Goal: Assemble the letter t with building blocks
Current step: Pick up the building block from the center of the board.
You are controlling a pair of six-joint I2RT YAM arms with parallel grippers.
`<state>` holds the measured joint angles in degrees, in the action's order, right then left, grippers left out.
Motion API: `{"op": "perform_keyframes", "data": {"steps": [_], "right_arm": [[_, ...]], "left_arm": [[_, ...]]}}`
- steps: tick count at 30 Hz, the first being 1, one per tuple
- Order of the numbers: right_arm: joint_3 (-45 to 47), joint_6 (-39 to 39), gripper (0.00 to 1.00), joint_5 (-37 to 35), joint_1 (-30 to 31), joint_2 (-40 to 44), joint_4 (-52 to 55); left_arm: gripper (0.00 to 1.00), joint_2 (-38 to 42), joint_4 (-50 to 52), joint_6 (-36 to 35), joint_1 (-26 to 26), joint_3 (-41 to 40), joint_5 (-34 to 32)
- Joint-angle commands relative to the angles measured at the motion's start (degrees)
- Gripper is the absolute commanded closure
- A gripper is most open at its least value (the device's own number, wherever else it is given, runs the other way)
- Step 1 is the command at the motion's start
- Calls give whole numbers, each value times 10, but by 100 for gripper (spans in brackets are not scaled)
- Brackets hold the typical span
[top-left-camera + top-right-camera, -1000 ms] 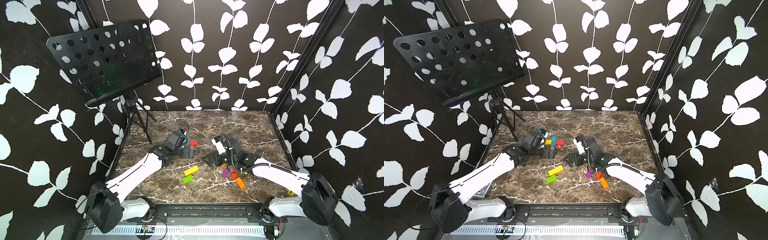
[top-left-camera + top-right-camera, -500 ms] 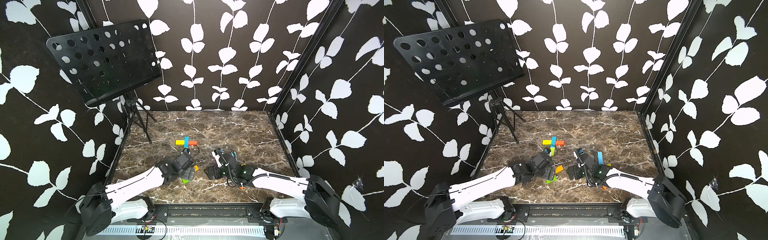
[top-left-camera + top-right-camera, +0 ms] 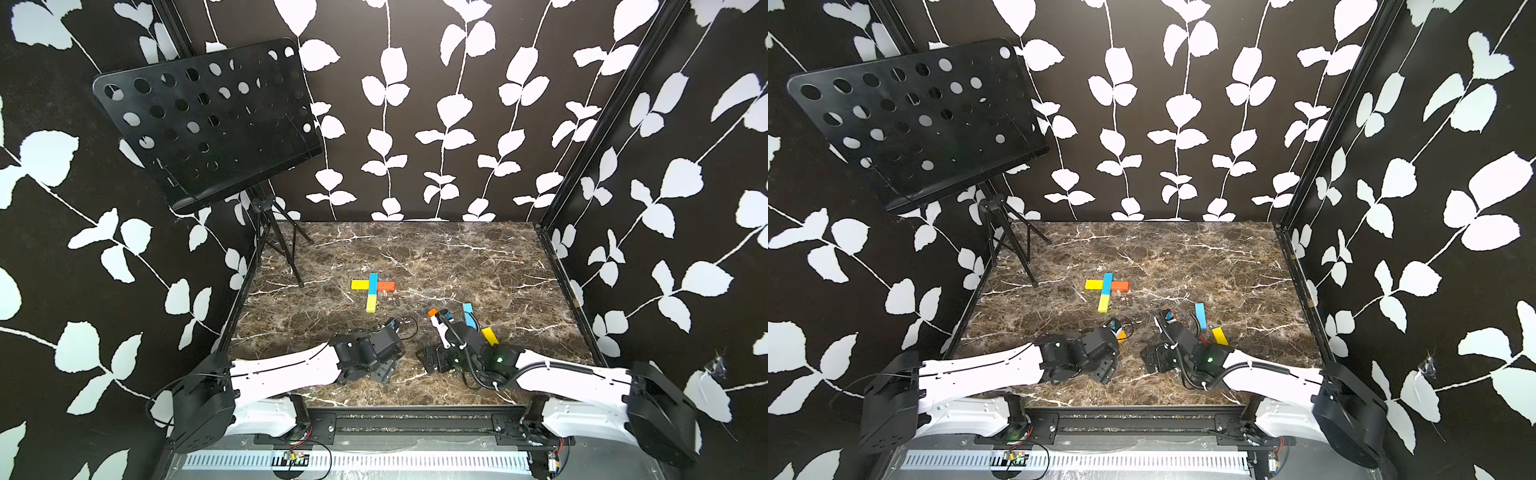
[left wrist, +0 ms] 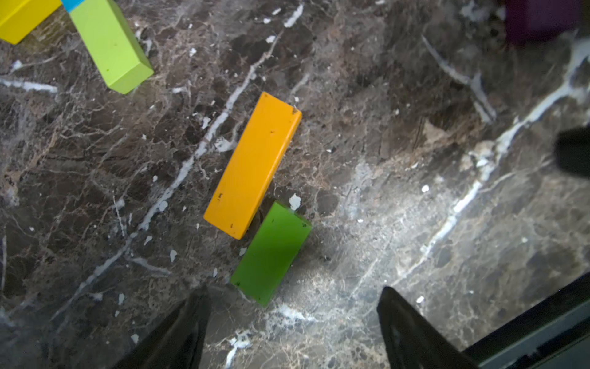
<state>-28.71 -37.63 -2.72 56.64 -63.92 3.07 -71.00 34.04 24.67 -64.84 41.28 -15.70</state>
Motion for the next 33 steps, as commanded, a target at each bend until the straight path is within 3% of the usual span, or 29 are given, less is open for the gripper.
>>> {"op": "perform_keyframes", "data": {"steps": [1, 4, 5, 6, 9, 12, 16, 18, 21, 23, 25, 33], "right_arm": [[-14, -22, 8, -41, 2, 43, 34], [1, -42, 9, -47, 2, 69, 13], [6, -49, 9, -46, 2, 73, 7], [15, -53, 2, -41, 2, 76, -7], [54, -66, 1, -26, 3, 81, -65], [43, -51, 1, -12, 10, 58, -54], [-13, -33, 1, -97, 44, 27, 26], [0, -49, 1, -121, 45, 23, -4], [45, -69, 1, -106, 42, 24, -108], [29, -52, 2, -102, 41, 10, -94], [7, -26, 13, -95, 42, -1, -63], [-15, -17, 18, -117, 41, -12, -21]], "left_arm": [[18, 4, 51, -15, 0, 37, -6], [19, 21, 32, -35, 3, 23, 5], [20, 23, 25, -40, 10, 15, 21], [21, 22, 15, -48, 16, 7, 43], [23, 14, -23, -85, 25, -19, 81], [28, -5, -51, -104, 49, -33, 121], [27, -24, -41, -99, 57, -22, 99], [27, -27, -33, -96, 58, -17, 83], [26, -26, -30, -101, 66, -14, 84], [25, -29, -30, -106, 73, -12, 96], [25, -36, -30, -105, 77, -11, 99], [26, -107, -19, -108, 82, 16, 105]]}}
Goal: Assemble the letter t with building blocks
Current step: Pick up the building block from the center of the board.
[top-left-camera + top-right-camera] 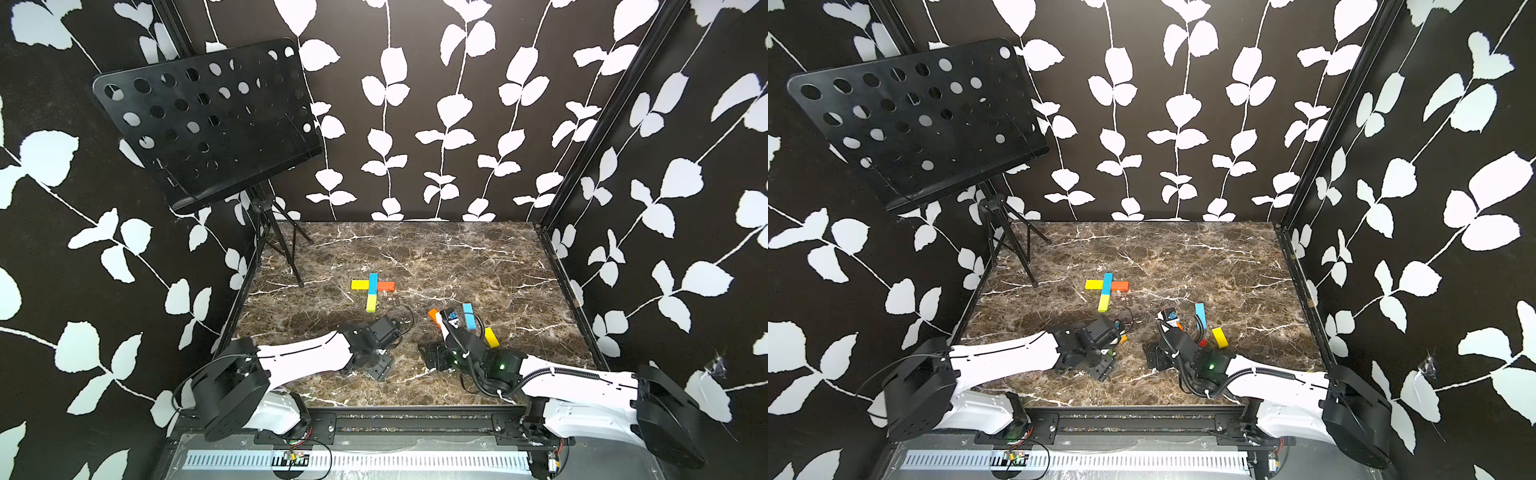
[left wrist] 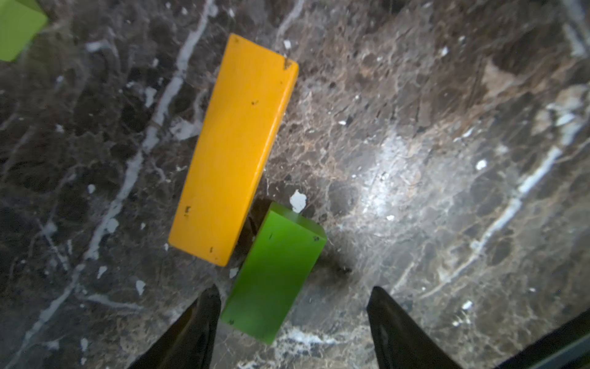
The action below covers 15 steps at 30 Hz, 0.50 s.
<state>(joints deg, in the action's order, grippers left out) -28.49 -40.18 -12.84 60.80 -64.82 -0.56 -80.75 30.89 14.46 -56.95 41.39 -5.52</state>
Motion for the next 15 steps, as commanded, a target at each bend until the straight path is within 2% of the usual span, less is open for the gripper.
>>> {"op": "perform_keyframes", "data": {"steps": [1, 6, 9, 12, 15], "right_arm": [[-21, 9, 18, -17, -1, -3, 21], [-43, 25, 14, -32, -3, 7, 50], [-65, 27, 15, -38, -6, 6, 85], [-72, 26, 15, -43, -9, 4, 96], [-87, 25, 17, -54, -13, -6, 122]], "left_arm": [[26, -15, 14, -3, 4, 18, 2], [27, -27, 10, -1, 6, 19, -5], [32, -31, 17, -1, 7, 22, 3], [43, -20, 11, 2, 7, 12, 11], [62, -8, 1, 6, 7, 0, 17]]}}
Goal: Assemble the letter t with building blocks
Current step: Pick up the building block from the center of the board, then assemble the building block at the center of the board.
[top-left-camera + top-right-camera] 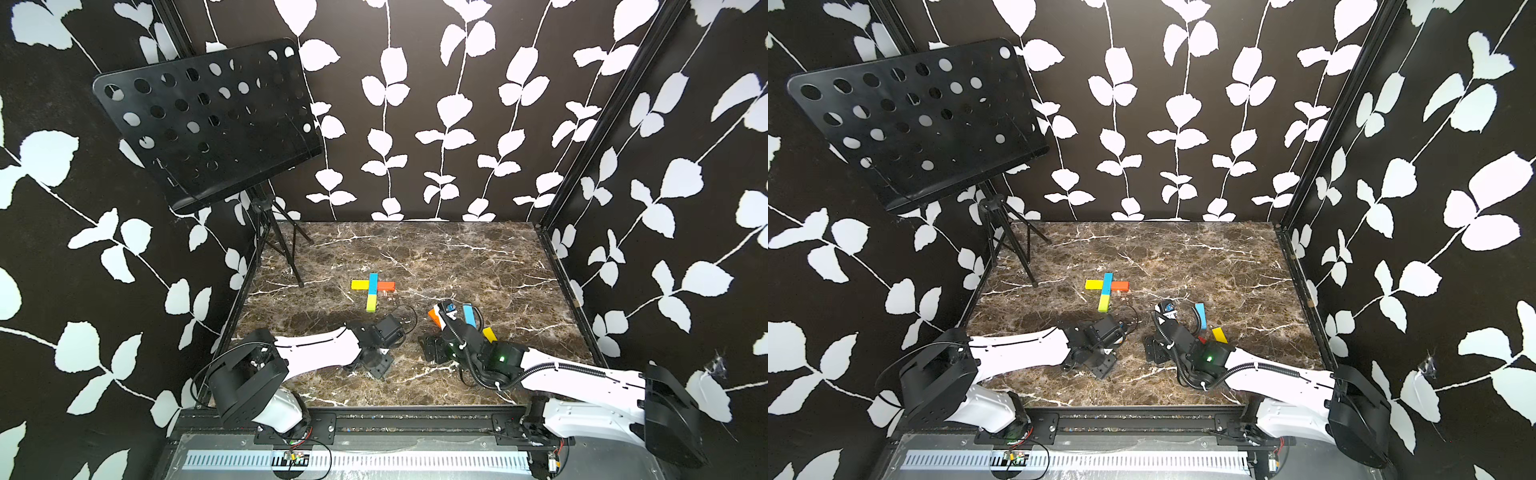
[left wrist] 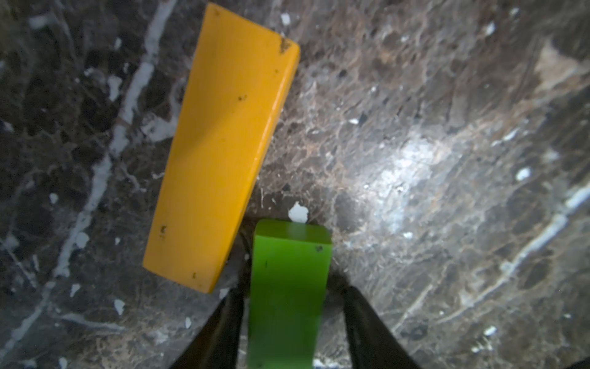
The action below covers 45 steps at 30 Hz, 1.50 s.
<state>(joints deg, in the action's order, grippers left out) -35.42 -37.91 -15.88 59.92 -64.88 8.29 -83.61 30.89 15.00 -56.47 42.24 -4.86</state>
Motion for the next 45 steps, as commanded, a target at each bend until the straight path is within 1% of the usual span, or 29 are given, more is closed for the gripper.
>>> {"op": "perform_keyframes", "data": {"steps": [1, 2, 7, 8, 9, 10, 14, 18, 22, 25, 28, 31, 34, 38, 40, 41, 45], "right_arm": [[-24, 2, 17, -27, -5, -9, 45], [-30, 1, 17, -32, -5, -12, 53], [-48, -9, 17, -55, -5, -25, 83], [-53, -10, 14, -63, -5, -28, 92], [-60, -10, 9, -69, -5, -33, 102], [-69, -10, 2, -76, -5, -40, 114], [-91, -14, 1, -88, -5, -61, 133], [-107, -21, 1, -97, -4, -77, 147], [-109, -20, 1, -88, -5, -86, 136], [-104, -12, 1, -78, -5, -78, 119], [-95, 2, 1, -64, -6, -59, 92], [-97, 15, 1, -34, -23, -53, 85], [-95, 26, 1, 8, -47, -52, 74], [-84, 37, 1, 62, -78, -50, 51], [-84, 41, 1, 77, -91, -51, 47], [-84, 44, 1, 83, -97, -52, 45], [-92, 57, 1, 107, -115, -66, 42]], "left_arm": [[68, 24, 1, 3, 2, -10, 13], [73, 26, 2, 5, 2, -12, 13], [76, 29, 11, 6, 2, -11, 27], [77, 32, 13, 5, 3, -12, 29], [79, 37, 14, 4, 2, -12, 32], [80, 44, 14, 3, 3, -13, 36], [82, 67, 14, 1, 2, -9, 53], [83, 78, 36, 0, 2, 8, 53], [82, 88, 63, 9, 4, 27, 24], [83, 97, 74, 27, 15, 42, 10], [82, 100, 90, 63, 35, 63, -18], [83, 98, 110, 110, 64, 87, -38], [83, 93, 108, 135, 86, 98, -47], [83, 63, 125, 164, 104, 116, -65], [83, 44, 128, 167, 106, 125, -73], [83, 31, 140, 188, 107, 129, -79], [83, -9, 134, 209, 110, 138, -91]]}}
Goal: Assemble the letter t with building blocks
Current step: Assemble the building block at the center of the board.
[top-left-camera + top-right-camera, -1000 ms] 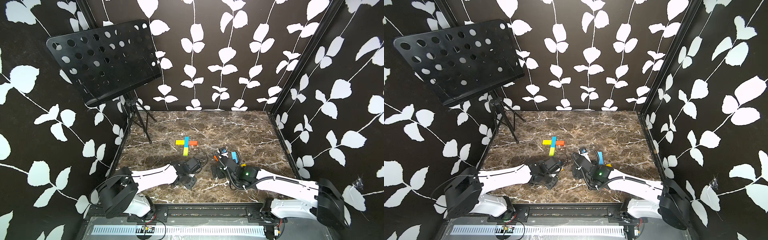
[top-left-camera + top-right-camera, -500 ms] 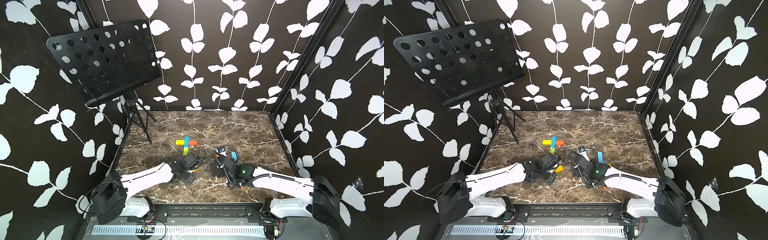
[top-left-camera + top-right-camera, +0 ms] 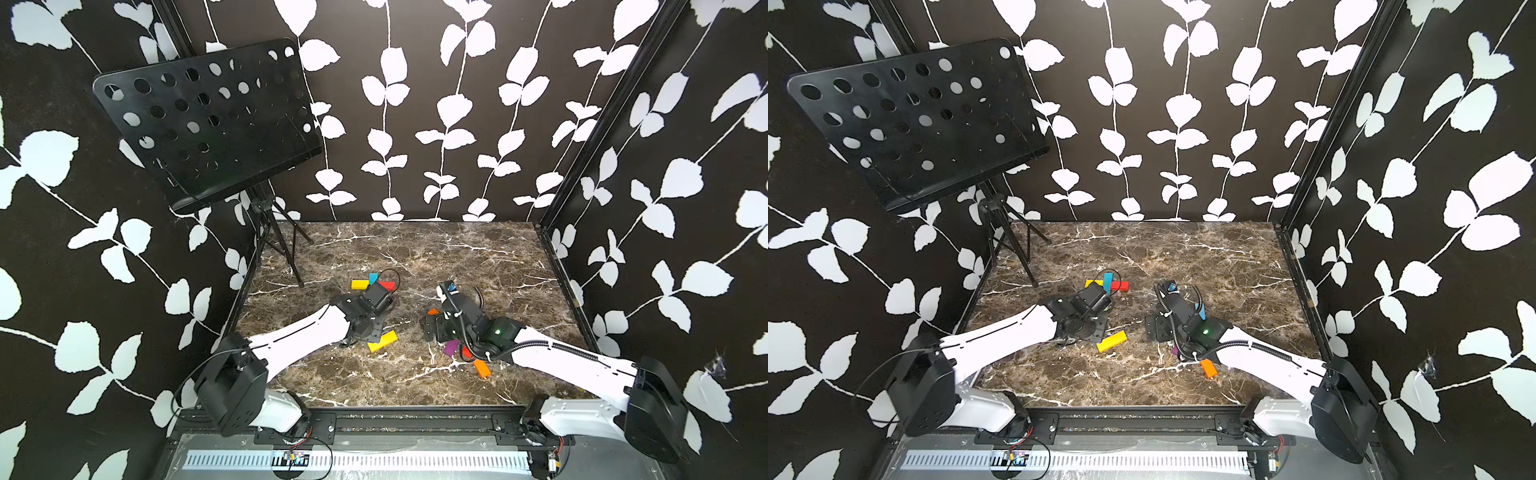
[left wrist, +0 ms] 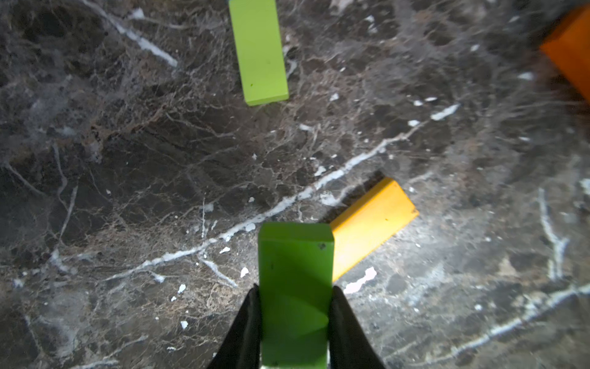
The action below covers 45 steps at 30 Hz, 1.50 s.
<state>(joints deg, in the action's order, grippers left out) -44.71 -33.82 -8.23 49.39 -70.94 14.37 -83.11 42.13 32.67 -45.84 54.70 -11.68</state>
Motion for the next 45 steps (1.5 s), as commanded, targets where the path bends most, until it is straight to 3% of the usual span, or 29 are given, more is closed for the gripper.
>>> {"op": "perform_keyframes", "data": {"steps": [1, 18, 45], "right_arm": [[-1, 18, 1, 36, -13, -10, -18], [-2, 31, 1, 89, -46, -49, -61], [-4, 38, 1, 143, -72, -53, -73]], "left_arm": [[83, -20, 18, 37, 5, 14, -25], [85, -80, -41, 37, 40, 8, -18], [86, -128, -80, 55, 40, 21, 10]]}}
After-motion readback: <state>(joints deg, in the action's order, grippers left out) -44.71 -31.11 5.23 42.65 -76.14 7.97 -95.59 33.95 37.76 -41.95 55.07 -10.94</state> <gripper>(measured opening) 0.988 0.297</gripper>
